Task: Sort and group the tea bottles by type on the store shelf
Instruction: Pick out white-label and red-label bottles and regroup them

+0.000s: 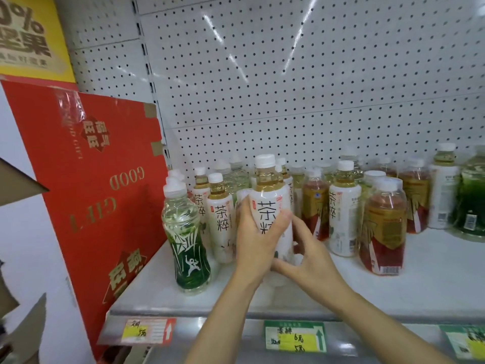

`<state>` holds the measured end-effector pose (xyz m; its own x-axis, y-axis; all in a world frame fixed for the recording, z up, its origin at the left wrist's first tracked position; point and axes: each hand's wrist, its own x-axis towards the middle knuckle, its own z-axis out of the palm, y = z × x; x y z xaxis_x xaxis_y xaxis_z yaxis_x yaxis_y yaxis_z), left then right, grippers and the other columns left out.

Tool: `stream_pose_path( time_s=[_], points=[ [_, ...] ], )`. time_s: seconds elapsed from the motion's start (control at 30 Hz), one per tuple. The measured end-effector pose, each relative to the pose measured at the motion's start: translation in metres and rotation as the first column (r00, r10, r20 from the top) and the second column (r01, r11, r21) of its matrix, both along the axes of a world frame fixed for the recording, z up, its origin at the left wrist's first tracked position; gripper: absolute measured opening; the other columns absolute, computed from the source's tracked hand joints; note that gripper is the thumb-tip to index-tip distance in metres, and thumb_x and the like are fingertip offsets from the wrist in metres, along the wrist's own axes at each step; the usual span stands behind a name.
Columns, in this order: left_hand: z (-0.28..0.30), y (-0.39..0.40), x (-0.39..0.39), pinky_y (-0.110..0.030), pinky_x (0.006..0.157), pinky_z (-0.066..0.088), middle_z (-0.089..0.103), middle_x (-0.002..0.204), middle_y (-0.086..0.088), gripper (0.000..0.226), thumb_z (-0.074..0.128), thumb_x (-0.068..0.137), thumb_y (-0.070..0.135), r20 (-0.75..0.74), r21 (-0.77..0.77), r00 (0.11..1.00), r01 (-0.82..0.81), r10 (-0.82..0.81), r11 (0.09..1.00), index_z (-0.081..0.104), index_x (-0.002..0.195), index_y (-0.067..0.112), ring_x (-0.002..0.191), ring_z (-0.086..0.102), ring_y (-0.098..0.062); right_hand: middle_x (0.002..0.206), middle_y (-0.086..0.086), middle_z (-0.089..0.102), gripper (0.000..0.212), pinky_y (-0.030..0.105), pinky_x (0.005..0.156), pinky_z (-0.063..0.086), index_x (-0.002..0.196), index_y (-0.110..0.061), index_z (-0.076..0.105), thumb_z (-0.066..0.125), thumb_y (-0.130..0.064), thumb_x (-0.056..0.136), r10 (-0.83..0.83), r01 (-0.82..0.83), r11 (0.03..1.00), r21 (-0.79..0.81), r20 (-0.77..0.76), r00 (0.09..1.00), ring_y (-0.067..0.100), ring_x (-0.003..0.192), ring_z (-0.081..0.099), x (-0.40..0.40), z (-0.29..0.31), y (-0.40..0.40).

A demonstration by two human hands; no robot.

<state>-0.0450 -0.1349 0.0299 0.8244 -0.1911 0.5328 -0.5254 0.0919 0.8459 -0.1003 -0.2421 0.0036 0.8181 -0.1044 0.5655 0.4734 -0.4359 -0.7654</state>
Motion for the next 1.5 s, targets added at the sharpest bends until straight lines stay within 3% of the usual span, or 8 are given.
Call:
stream_pose_path(
  time_s=[0.13, 0.23, 0.37, 0.8, 1.07, 1.2, 1.33, 1.5],
  points=[
    [0.004, 0.012, 0.006, -0.034, 0.105, 0.044, 0.053, 0.130, 0.014, 0.055, 0.051, 0.083, 0.073, 0.140, 0.003, 0.966, -0.220, 0.218, 0.975, 0.052, 0.127, 0.041, 0.125, 0.048, -0.006, 0.115, -0.025, 0.064, 0.077, 0.016, 0.081, 0.051, 0.132, -0.039, 0.043, 0.087, -0.025, 0.070, -0.076, 0.078, 0.996, 0.044, -0.048, 0.996, -0.009, 0.107, 0.058, 0.004, -0.004, -0.011],
    [0.000, 0.023, 0.021, -0.032, 0.107, 0.034, 0.041, 0.140, 0.011, 0.068, 0.068, 0.083, 0.056, 0.144, 0.076, 0.892, -0.442, 0.429, 0.894, 0.042, 0.140, 0.031, 0.131, 0.035, -0.008, 0.123, -0.016, 0.061, 0.080, 0.019, 0.084, 0.051, 0.137, -0.027, 0.041, 0.086, -0.022, 0.071, -0.186, 0.193, 0.979, 0.067, -0.092, 0.978, -0.007, 0.108, 0.056, 0.013, -0.011, -0.024],
    [-0.030, 0.012, 0.035, -0.050, 0.114, 0.037, 0.037, 0.150, 0.003, 0.103, 0.082, 0.073, 0.044, 0.022, 0.290, 0.935, -0.345, 0.354, 0.893, 0.017, 0.152, 0.037, 0.139, 0.036, -0.019, 0.123, -0.007, 0.062, 0.083, 0.036, 0.090, 0.056, 0.130, -0.025, 0.040, 0.089, -0.027, 0.063, -0.251, 0.261, 0.963, 0.060, -0.140, 0.958, 0.007, 0.111, 0.060, 0.033, -0.022, -0.034],
    [-0.055, 0.046, 0.033, -0.053, 0.098, 0.051, 0.052, 0.133, 0.003, 0.089, 0.079, 0.068, 0.056, -0.041, 0.284, 0.939, -0.315, 0.340, 0.905, 0.023, 0.137, 0.044, 0.121, 0.054, -0.023, 0.130, 0.005, 0.057, 0.072, 0.040, 0.090, 0.052, 0.129, -0.017, 0.036, 0.079, -0.037, 0.075, -0.348, 0.316, 0.930, -0.190, -0.169, 0.922, 0.025, 0.116, 0.058, 0.107, -0.026, 0.009],
    [-0.056, 0.046, 0.031, -0.056, 0.098, 0.050, 0.049, 0.135, 0.001, 0.091, 0.078, 0.069, 0.055, -0.056, 0.267, 0.949, -0.285, 0.309, 0.921, 0.021, 0.139, 0.043, 0.123, 0.052, -0.025, 0.123, 0.004, 0.052, 0.065, 0.033, 0.086, 0.051, 0.128, -0.013, 0.054, 0.074, -0.049, 0.078, -0.519, 0.471, 0.792, -0.388, -0.021, 0.855, 0.022, 0.109, 0.056, 0.091, -0.015, -0.017],
    [-0.054, 0.043, 0.030, -0.056, 0.097, 0.050, 0.049, 0.134, 0.002, 0.091, 0.076, 0.065, 0.057, -0.074, 0.246, 0.945, -0.292, 0.319, 0.924, 0.022, 0.137, 0.044, 0.122, 0.052, -0.026, 0.140, 0.022, 0.045, 0.059, 0.046, 0.109, 0.039, 0.139, 0.001, 0.045, 0.066, -0.021, 0.089, -0.668, 0.713, 0.473, -0.517, 0.316, 0.673, 0.038, 0.132, 0.039, 0.105, 0.024, -0.063],
    [-0.054, 0.042, 0.031, -0.059, 0.098, 0.049, 0.051, 0.133, 0.001, 0.090, 0.080, 0.066, 0.050, -0.093, 0.220, 0.952, -0.267, 0.293, 0.938, 0.024, 0.136, 0.047, 0.122, 0.054, -0.027, 0.152, 0.038, 0.017, 0.065, 0.053, 0.118, 0.025, 0.149, 0.011, 0.012, 0.042, -0.017, 0.098, -0.796, 0.544, 0.240, -0.804, 0.158, 0.584, 0.051, 0.143, 0.018, 0.134, 0.065, -0.073],
    [-0.054, 0.044, 0.030, -0.057, 0.099, 0.049, 0.053, 0.130, 0.003, 0.088, 0.083, 0.069, 0.044, -0.109, 0.185, 0.964, -0.221, 0.244, 0.958, 0.024, 0.134, 0.052, 0.121, 0.054, -0.025, 0.141, 0.032, 0.024, 0.069, 0.045, 0.084, 0.053, 0.144, 0.008, 0.021, 0.055, -0.016, 0.089, -0.833, 0.511, 0.324, -0.796, 0.015, 0.553, 0.051, 0.119, 0.045, 0.159, 0.074, -0.077]
  ],
)
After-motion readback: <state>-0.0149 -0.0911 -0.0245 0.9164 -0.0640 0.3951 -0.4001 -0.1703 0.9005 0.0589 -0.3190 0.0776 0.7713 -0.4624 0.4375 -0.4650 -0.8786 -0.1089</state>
